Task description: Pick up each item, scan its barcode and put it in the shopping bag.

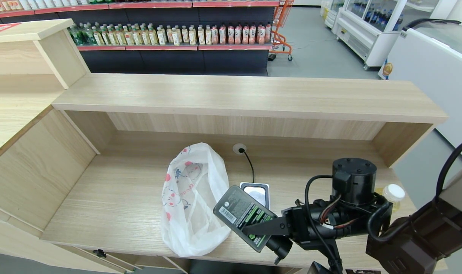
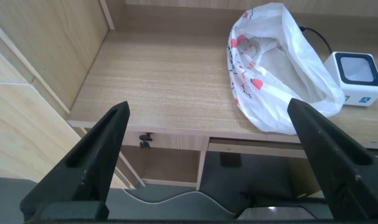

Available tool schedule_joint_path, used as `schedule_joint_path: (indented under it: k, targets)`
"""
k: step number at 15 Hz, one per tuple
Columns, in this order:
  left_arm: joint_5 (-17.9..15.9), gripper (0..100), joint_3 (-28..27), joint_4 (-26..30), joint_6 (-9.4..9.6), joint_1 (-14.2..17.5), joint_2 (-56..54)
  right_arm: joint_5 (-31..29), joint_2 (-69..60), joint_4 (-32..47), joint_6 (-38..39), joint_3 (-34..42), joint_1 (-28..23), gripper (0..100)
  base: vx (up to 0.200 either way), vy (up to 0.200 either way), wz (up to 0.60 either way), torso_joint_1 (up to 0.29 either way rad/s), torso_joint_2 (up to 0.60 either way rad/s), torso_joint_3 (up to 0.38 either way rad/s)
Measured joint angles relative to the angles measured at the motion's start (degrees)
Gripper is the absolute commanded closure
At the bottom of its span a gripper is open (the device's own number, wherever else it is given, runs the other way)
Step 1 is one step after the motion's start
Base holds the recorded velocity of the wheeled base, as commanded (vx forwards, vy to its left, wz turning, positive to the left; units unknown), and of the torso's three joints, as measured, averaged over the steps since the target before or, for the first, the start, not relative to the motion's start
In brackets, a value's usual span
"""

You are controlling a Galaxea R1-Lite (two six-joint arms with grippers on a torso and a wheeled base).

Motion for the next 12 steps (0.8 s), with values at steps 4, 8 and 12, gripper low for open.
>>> schedule_joint_path:
  k: [4, 8, 12]
  targets:
    - [0.0, 0, 0.0, 0.0, 0.0, 0.0, 0.0, -0.01, 0.35, 0.06, 0.0, 0.09, 0.0, 100, 0.0, 0.0, 0.0, 0.0, 0.0, 0.0]
    - [0.02, 0, 0.0, 0.0, 0.0, 0.0, 0.0, -3.71, -2.38, 1.6, 14.18, -0.54, -0.27, 100, 0.0, 0.0, 0.0, 0.0, 0.0, 0.0]
    - [0.0, 0, 0.0, 0.0, 0.0, 0.0, 0.0, -34.06, -14.42, 3.84, 56.15, -0.02, -2.62, 100, 0.0, 0.0, 0.0, 0.0, 0.0, 0.0]
